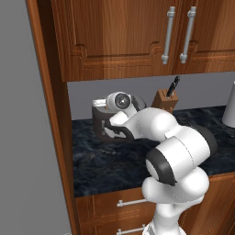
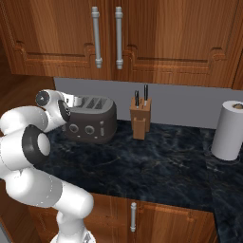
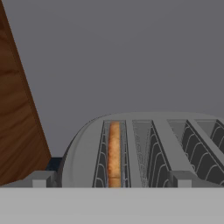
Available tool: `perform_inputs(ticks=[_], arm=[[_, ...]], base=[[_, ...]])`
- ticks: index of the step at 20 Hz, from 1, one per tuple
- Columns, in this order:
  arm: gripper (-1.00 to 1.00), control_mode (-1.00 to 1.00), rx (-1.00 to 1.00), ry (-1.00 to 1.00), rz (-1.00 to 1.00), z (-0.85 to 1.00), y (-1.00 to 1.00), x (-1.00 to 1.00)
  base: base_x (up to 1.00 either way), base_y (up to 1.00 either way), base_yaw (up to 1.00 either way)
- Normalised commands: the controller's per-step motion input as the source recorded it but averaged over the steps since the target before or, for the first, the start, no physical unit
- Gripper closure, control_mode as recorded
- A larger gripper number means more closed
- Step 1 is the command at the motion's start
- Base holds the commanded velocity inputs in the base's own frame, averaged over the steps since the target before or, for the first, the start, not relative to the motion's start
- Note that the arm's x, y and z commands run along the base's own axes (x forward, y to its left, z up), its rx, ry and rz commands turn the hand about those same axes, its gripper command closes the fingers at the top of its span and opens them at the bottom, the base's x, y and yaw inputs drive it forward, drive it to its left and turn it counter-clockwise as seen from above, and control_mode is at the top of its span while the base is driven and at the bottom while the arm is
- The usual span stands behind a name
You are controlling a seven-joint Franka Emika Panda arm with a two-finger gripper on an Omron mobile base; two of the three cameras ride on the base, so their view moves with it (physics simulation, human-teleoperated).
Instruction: Start the toaster. Once the lever pops up, take the bread to the plate on the dining counter.
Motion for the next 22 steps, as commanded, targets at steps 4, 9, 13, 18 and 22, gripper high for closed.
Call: perform_inputs(ticks=[4,9,13,18,22], arm=[[-1.00,-1.00,0.00,0.00,0.00,0.00,0.00,0.00],[-1.00,-1.00,0.00,0.00,0.00,0.00,0.00,0.00],[-1.00,-1.00,0.00,0.00,0.00,0.00,0.00,0.00],[-1.00,-1.00,0.00,0.00,0.00,0.00,0.00,0.00],[-1.00,-1.00,0.00,0.00,0.00,0.00,0.00,0.00]], base=[[0.00,0.00,0.00],[0.00,0.00,0.00],[0.00,0.00,0.00],[0.00,0.00,0.00],[0.00,0.00,0.00]])
